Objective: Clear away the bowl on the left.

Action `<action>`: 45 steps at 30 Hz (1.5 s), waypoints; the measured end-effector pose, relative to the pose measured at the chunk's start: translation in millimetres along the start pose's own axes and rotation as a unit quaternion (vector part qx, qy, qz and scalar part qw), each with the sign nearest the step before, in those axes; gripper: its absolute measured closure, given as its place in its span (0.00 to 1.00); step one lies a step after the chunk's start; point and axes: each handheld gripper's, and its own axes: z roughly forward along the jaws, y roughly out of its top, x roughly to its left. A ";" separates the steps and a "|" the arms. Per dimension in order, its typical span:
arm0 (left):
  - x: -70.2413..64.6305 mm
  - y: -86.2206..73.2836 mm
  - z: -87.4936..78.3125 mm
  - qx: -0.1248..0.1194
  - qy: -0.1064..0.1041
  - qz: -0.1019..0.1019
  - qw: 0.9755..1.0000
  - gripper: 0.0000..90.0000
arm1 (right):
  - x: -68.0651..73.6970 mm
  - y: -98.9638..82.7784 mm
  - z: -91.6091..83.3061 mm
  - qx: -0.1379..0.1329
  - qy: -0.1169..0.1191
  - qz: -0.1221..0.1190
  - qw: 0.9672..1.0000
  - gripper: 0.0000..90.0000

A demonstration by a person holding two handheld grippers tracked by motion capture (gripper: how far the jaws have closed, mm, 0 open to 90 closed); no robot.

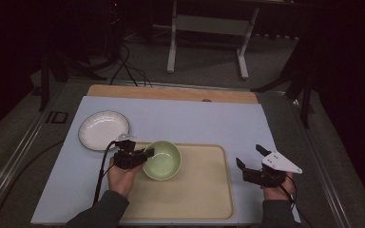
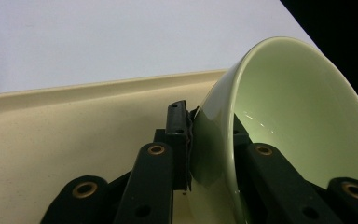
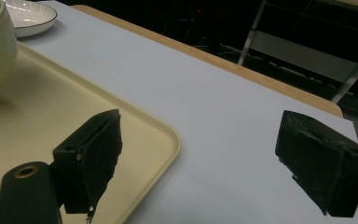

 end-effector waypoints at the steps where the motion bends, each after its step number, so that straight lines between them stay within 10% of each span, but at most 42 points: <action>1: -0.5 -0.5 1.1 0.000 0.001 0.001 1.000 0.88 | 0.1 0.0 0.0 0.000 0.000 0.000 1.000 0.15; 45: -18.6 -18.5 34.3 0.043 -0.011 0.025 0.999 0.88 | 0.4 0.3 0.8 0.001 0.002 -0.003 1.000 0.16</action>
